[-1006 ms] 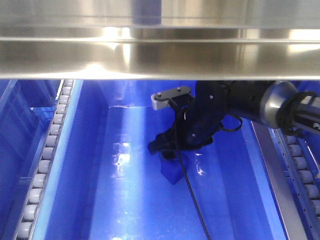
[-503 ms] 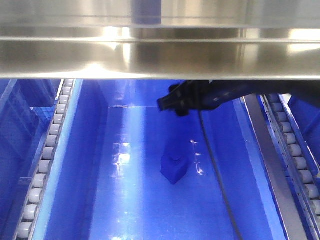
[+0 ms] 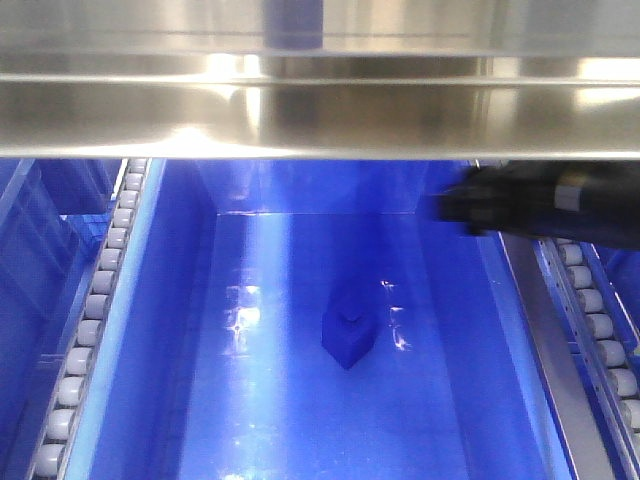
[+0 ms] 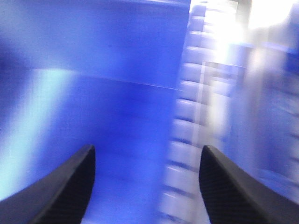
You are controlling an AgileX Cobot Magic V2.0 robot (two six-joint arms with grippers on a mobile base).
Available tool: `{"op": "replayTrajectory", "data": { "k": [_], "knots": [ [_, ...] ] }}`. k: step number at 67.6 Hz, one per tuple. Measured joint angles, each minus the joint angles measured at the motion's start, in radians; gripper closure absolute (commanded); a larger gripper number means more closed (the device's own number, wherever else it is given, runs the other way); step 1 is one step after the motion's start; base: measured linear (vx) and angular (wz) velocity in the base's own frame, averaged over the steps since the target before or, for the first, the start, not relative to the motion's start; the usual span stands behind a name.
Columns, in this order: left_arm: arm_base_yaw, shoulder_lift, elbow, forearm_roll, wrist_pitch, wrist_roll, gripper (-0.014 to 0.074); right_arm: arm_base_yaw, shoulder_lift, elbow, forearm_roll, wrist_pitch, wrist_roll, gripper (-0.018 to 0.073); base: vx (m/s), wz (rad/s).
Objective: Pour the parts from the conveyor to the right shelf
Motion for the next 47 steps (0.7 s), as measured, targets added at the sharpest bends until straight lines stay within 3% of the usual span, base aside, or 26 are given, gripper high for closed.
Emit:
{"op": "replayTrajectory", "data": {
  "k": [21, 34, 47],
  "knots": [
    [0.000, 0.000, 0.000, 0.000, 0.000, 0.000, 0.0603, -0.113, -0.302, 0.246, 0.000, -0.100, -0.026, 0.0104, 0.00, 0.00],
    [0.000, 0.000, 0.000, 0.000, 0.000, 0.000, 0.0603, -0.122, -0.555, 0.441, 0.000, -0.137, -0.015, 0.0104, 0.00, 0.00],
    [0.000, 0.000, 0.000, 0.000, 0.000, 0.000, 0.0603, -0.122, -0.869, 0.564, 0.000, -0.067, -0.014, 0.0104, 0.00, 0.00]
  ]
}}
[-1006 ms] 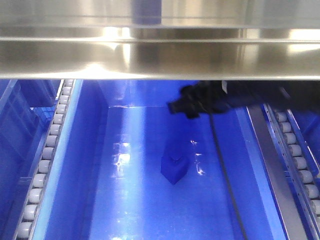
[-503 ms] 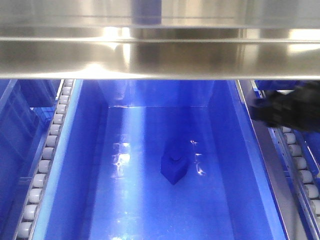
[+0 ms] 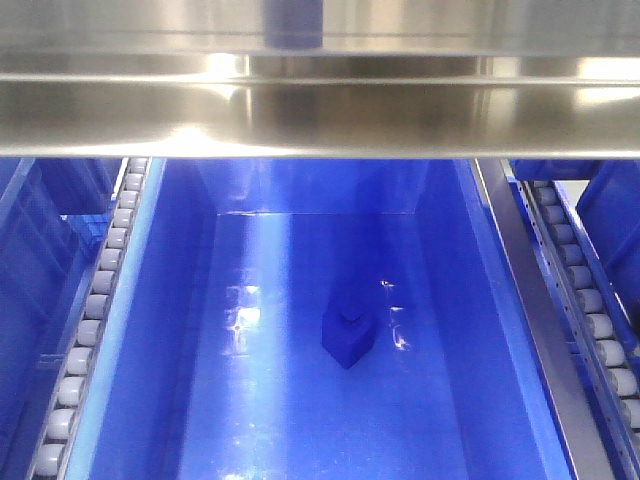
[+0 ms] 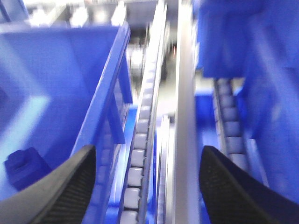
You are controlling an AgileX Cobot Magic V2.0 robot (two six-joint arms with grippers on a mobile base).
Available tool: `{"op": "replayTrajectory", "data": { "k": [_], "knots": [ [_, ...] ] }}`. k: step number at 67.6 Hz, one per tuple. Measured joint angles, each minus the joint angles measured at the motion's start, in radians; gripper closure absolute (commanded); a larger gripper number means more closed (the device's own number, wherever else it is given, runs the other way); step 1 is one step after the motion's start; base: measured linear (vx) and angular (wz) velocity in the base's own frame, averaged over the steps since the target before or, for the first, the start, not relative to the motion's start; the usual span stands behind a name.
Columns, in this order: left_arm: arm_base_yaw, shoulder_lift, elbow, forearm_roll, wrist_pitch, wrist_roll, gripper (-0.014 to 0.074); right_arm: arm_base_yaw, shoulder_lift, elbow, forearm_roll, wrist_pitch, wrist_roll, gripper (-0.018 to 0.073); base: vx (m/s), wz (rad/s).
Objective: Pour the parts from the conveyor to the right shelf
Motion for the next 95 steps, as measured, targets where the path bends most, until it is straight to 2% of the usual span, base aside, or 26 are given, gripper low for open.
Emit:
{"op": "replayTrajectory", "data": {
  "k": [16, 29, 36, 46, 95],
  "knots": [
    [0.000, 0.000, 0.000, 0.000, 0.001, 0.000, 0.0603, 0.000, -0.351, 0.073, -0.002, 0.071, -0.001, 0.0104, 0.00, 0.00],
    [0.000, 0.000, 0.000, 0.000, 0.000, 0.000, 0.0603, 0.000, -0.354, 0.123, -0.039, 0.087, -0.002, 0.0141, 0.00, 0.00],
    [0.000, 0.000, 0.000, 0.000, 0.000, 0.000, 0.0603, 0.000, -0.340, 0.129, -0.056, 0.065, -0.004, 0.0264, 0.00, 0.00],
    [0.000, 0.000, 0.000, 0.000, 0.000, 0.000, 0.0603, 0.000, -0.337, 0.129, -0.062, 0.056, -0.004, 0.0576, 0.00, 0.00],
    [0.000, 0.000, 0.000, 0.000, 0.000, 0.000, 0.0603, 0.000, -0.337, 0.129, -0.075, 0.061, -0.012, 0.0568, 0.00, 0.00]
  ]
}}
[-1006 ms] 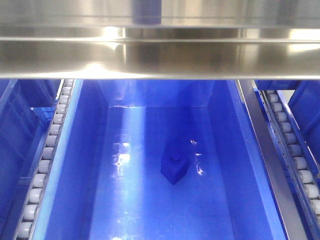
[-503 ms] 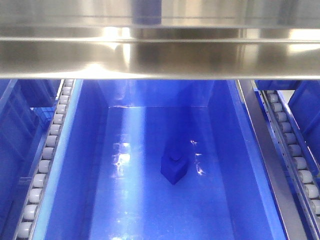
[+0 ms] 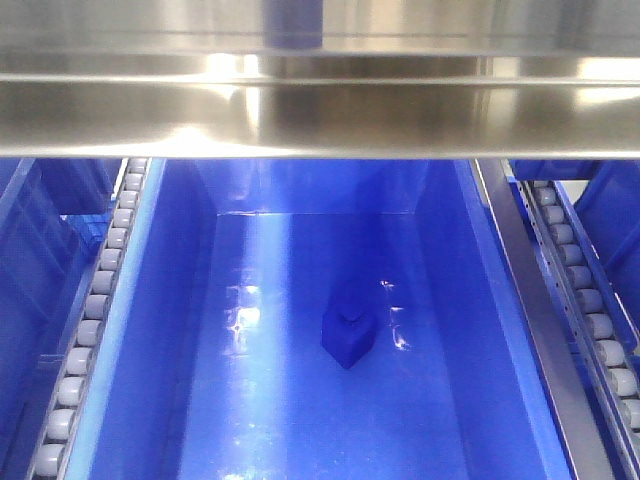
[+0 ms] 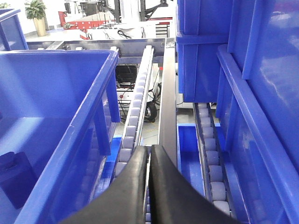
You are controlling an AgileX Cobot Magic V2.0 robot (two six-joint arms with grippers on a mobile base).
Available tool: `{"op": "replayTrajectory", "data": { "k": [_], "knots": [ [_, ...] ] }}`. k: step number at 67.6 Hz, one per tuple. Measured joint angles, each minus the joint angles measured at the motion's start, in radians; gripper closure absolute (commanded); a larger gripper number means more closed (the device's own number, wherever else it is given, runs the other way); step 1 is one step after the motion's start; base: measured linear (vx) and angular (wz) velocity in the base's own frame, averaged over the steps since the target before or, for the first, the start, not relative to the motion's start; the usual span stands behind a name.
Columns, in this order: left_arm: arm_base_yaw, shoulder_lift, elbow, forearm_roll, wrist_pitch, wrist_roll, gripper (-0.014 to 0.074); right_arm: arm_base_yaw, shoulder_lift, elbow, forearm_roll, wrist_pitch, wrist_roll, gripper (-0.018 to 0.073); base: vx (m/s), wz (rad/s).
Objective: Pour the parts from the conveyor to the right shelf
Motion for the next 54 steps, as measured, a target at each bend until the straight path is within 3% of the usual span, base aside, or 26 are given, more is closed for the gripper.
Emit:
{"op": "replayTrajectory", "data": {
  "k": [9, 21, 27, 34, 45, 54],
  "knots": [
    [0.000, 0.000, 0.000, 0.000, 0.000, 0.000, 0.0603, -0.024, 0.000, 0.001, 0.012, -0.013, -0.086, 0.0568, 0.00, 0.00],
    [0.000, 0.000, 0.000, 0.000, 0.000, 0.000, 0.0603, -0.174, 0.000, 0.054, 0.240, -0.094, -0.366, 0.0568, 0.00, 0.00],
    [0.000, 0.000, 0.000, 0.000, 0.000, 0.000, 0.0603, -0.260, -0.019, 0.116, 0.351, -0.165, -0.446, 0.0568, 0.00, 0.00],
    [0.000, 0.000, 0.000, 0.000, 0.000, 0.000, 0.0603, -0.304, -0.029, 0.181, 0.356, -0.222, -0.412, 0.0568, 0.00, 0.00],
    [0.000, 0.000, 0.000, 0.000, 0.000, 0.000, 0.0603, -0.309, -0.029, 0.254, 0.253, -0.282, -0.275, 0.0568, 0.00, 0.00],
    [0.000, 0.000, 0.000, 0.000, 0.000, 0.000, 0.0603, -0.309, -0.029, 0.301, 0.236, -0.376, -0.231, 0.0568, 0.00, 0.00]
  ]
}}
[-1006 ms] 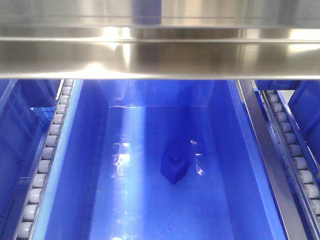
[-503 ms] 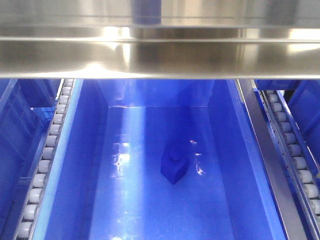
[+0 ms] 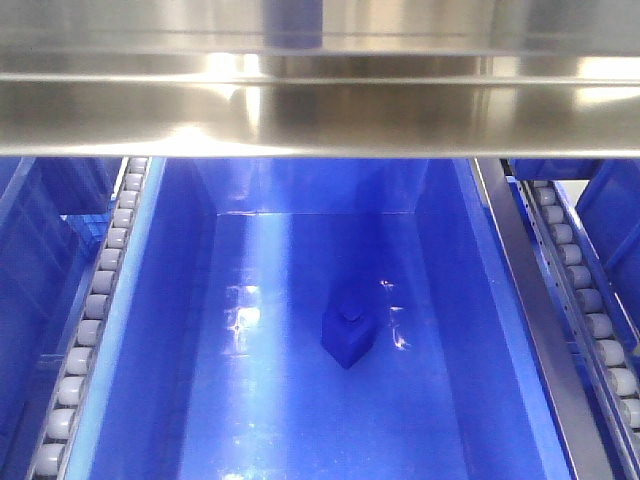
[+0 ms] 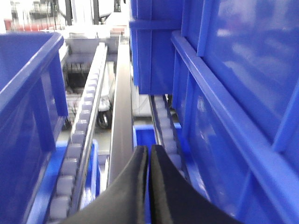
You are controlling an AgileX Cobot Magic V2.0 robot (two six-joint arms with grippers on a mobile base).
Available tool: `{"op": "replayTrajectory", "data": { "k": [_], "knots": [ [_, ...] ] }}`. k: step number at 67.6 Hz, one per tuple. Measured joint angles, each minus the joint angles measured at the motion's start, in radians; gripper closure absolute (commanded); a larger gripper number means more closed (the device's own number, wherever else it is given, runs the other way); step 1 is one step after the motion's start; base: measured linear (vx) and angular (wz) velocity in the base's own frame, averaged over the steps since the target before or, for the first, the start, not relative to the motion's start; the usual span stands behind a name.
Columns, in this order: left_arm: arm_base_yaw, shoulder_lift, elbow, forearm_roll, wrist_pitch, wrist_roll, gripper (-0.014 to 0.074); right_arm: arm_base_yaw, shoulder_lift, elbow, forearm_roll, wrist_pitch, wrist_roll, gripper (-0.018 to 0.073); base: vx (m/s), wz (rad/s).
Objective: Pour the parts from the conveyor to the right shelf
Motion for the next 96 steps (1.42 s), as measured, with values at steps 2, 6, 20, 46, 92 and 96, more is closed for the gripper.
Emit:
{"op": "replayTrajectory", "data": {
  "k": [2, 6, 20, 46, 92, 96],
  "knots": [
    [0.000, 0.000, 0.000, 0.000, 0.000, 0.000, 0.0603, 0.000, 0.000, 0.001, 0.000, -0.020, 0.006, 0.0568, 0.00, 0.00],
    [0.000, 0.000, 0.000, 0.000, 0.000, 0.000, 0.0603, 0.000, 0.000, 0.001, 0.000, -0.038, 0.016, 0.0568, 0.00, 0.00],
    [0.000, 0.000, 0.000, 0.000, 0.000, 0.000, 0.0603, 0.000, 0.000, 0.002, 0.007, -0.053, 0.030, 0.0568, 0.00, 0.00],
    [0.000, 0.000, 0.000, 0.000, 0.000, 0.000, 0.0603, 0.000, 0.000, 0.002, 0.010, -0.053, 0.030, 0.0568, 0.00, 0.00],
    [0.000, 0.000, 0.000, 0.000, 0.000, 0.000, 0.0603, 0.000, 0.000, 0.002, 0.010, -0.053, 0.030, 0.0568, 0.00, 0.00],
    [0.000, 0.000, 0.000, 0.000, 0.000, 0.000, 0.0603, 0.000, 0.000, 0.002, 0.010, -0.053, 0.030, 0.0568, 0.00, 0.00]
  ]
}}
